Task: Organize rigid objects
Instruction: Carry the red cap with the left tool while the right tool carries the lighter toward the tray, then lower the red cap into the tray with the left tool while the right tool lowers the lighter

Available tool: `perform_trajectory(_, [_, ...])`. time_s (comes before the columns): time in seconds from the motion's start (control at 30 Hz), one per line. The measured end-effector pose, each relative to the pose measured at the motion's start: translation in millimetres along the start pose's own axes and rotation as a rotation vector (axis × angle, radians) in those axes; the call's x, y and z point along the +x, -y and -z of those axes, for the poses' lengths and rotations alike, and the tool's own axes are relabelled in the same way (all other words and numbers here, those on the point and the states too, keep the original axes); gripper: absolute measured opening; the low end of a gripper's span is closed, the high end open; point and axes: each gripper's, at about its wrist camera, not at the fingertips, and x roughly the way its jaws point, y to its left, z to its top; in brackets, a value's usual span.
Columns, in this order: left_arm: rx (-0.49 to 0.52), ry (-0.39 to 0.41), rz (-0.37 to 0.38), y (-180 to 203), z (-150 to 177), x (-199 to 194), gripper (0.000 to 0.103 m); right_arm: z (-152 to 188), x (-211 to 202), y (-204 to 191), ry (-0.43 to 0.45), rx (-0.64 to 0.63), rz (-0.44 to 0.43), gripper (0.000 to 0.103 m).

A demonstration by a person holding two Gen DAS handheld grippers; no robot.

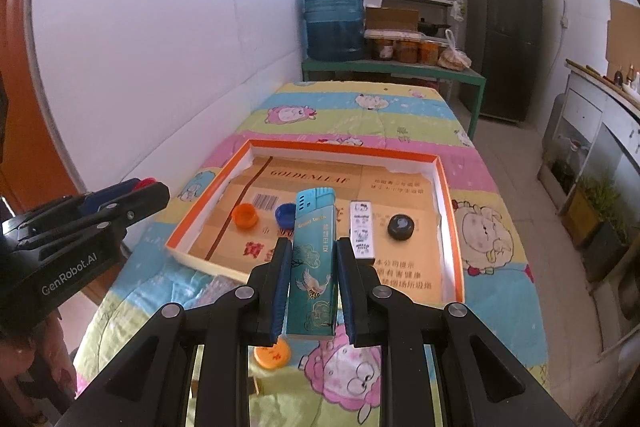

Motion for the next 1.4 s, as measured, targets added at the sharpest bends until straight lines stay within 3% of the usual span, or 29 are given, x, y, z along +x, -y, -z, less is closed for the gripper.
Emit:
perform_trajectory(0.77, [-0.016,-0.056,-0.003,-5.9,-56.7,76.6,0.03,-57.3,71.3,24.8,-0.055,0.04,-0.052,0.023])
perform_trajectory(1.4, [-0.034,-0.12,-0.025,-12.1,-73.6,138.3,0.03,-87.7,150.6,43.2,-0.15,0.075,-0.082,0.023])
